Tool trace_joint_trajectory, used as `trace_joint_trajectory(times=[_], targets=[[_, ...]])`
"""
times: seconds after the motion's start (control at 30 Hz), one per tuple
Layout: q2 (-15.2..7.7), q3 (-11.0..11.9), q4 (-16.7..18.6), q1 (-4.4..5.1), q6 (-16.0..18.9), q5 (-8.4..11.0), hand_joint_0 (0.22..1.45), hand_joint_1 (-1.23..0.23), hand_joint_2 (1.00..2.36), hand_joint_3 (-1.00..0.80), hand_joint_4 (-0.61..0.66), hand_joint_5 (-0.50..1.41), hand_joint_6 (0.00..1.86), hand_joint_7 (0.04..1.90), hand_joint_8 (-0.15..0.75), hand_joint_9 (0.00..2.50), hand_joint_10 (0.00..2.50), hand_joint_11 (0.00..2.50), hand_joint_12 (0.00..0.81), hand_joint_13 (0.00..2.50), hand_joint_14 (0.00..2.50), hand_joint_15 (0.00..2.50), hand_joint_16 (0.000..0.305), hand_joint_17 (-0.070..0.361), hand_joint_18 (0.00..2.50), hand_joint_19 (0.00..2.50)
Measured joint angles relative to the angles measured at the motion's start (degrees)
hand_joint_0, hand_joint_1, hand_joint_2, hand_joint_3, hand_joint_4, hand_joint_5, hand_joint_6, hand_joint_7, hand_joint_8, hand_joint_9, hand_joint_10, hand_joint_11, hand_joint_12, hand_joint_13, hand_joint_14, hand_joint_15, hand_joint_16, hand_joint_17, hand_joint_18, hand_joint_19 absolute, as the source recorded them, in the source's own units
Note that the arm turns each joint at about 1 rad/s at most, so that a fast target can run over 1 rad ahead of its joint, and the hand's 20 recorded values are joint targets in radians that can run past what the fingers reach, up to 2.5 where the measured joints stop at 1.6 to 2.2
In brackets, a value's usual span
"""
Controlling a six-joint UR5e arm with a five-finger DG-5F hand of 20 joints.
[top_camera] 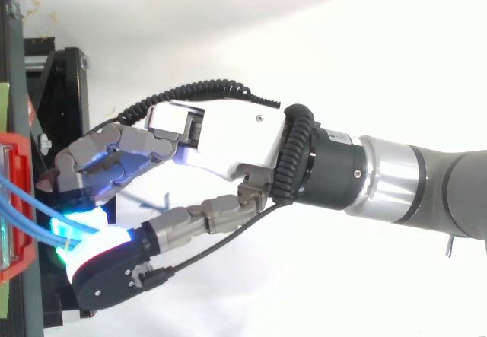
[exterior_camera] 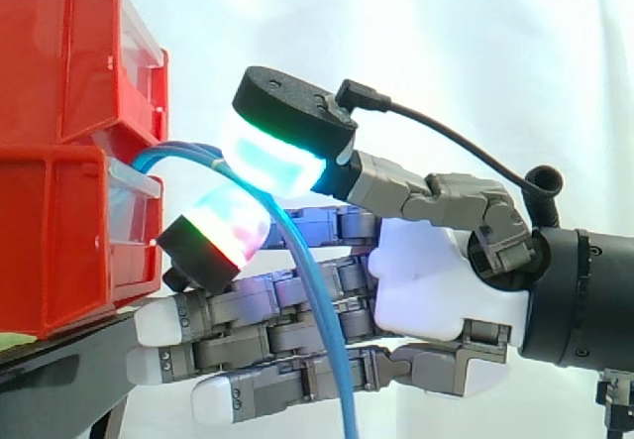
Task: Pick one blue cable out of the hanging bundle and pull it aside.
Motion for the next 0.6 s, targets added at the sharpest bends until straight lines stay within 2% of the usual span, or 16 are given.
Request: trace_joint_trajectory(times=[0.07,0.27,0.6], targets=[[0.03,0.05,-0.54,-0.02,0.4,-0.02,0.76,-0.91,1.0,-0.5,0.04,-0.18,0.91,1.37,0.32,0.8,0.01,0.38,0.366,0.55,0.0,0.14,0.055,0.124,0.74,0.3],[0.26,0.08,-1.8,-0.12,0.92,-0.05,0.75,-0.96,1.0,-0.5,0.03,-0.16,0.91,1.46,0.313,0.82,0.01,0.39,0.363,0.57,0.01,0.14,0.054,0.121,0.76,0.29],[0.35,0.1,-3.13,-0.35,2.03,-0.1,0.66,-1.01,1.0,-0.5,-0.01,-0.14,0.91,1.41,0.304,0.85,0.01,0.4,0.354,0.6,0.01,0.18,0.052,0.118,0.75,0.31]])
